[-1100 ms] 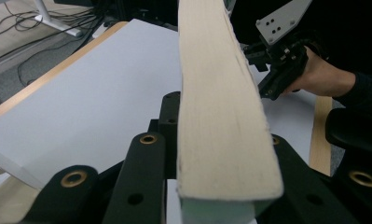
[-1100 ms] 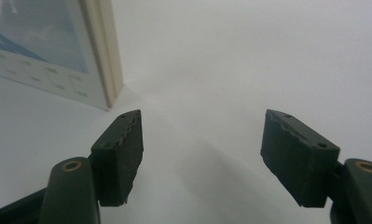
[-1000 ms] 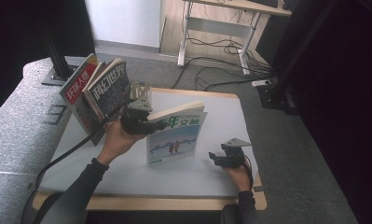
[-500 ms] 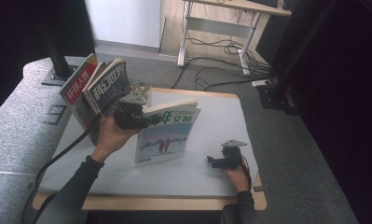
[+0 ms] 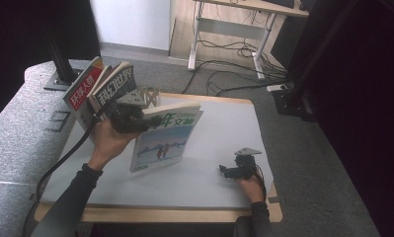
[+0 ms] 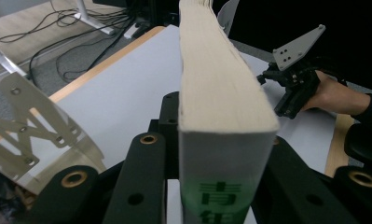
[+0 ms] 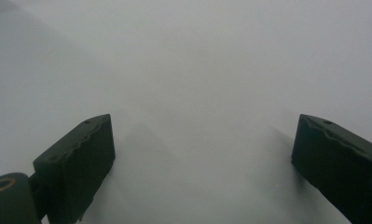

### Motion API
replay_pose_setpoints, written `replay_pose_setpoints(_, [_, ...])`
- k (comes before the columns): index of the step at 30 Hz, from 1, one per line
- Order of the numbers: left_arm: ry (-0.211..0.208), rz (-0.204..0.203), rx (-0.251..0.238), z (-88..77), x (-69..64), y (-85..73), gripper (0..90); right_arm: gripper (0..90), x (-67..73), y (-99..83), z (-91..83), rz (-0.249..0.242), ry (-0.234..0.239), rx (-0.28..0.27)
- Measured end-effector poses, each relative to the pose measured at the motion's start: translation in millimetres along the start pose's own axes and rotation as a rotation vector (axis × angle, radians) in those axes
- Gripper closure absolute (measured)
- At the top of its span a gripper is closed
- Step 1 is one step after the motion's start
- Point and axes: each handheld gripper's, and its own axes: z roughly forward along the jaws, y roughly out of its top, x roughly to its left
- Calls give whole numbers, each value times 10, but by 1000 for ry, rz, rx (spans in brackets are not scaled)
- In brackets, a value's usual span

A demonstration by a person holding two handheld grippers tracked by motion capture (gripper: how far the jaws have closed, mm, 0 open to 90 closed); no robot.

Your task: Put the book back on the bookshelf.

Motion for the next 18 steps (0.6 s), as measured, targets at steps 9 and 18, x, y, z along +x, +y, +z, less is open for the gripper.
replay_pose_setpoints(9, [60, -40, -9, -239, 113, -78, 742, 54, 0, -1, 0, 0, 0, -1])
replay_pose_setpoints(18, [101, -75, -24, -463, 224, -122, 742, 54, 0, -2, 0, 0, 0, -1])
